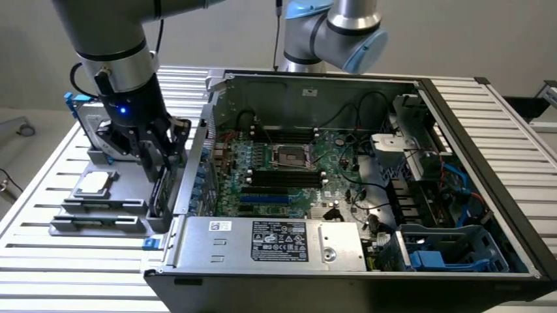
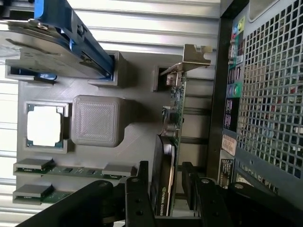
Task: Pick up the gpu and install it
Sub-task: 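Pick up the gpu and move the gpu toward the slot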
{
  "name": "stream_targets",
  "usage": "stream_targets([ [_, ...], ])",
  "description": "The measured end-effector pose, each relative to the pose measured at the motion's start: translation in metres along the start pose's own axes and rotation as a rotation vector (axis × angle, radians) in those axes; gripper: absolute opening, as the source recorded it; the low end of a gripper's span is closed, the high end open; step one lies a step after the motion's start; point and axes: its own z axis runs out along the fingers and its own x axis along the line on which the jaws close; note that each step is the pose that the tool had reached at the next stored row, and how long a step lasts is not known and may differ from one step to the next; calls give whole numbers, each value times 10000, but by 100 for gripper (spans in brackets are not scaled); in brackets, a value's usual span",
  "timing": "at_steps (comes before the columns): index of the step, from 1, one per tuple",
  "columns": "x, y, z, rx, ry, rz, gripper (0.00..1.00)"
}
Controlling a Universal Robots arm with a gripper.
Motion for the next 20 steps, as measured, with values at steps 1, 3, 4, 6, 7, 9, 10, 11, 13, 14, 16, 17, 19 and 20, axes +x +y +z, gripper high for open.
stream_targets([
  [1, 0, 0, 12, 19, -13, 8, 42],
  [3, -1, 3, 44, 29, -26, 28, 42],
  [4, -1, 7, 61, 30, -29, 35, 42],
  [6, -2, 19, 98, 32, -33, 46, 42],
  [7, -3, 26, 118, 32, -35, 52, 42],
  [9, -3, 38, 150, 33, -38, 68, 42],
  [10, -4, 44, 162, 33, -40, 77, 42],
  [11, -4, 50, 171, 34, -41, 89, 42],
  [13, -3, 59, 184, 35, -41, 122, 42],
  [14, -2, 64, 189, 34, -42, 141, 42],
  [16, 0, 74, 201, 34, -43, 181, 42],
  [17, 1, 79, 209, 35, -45, 201, 42],
  [19, 3, 87, 222, 36, -46, 242, 42],
  [20, 4, 89, 229, 38, -48, 264, 42],
])
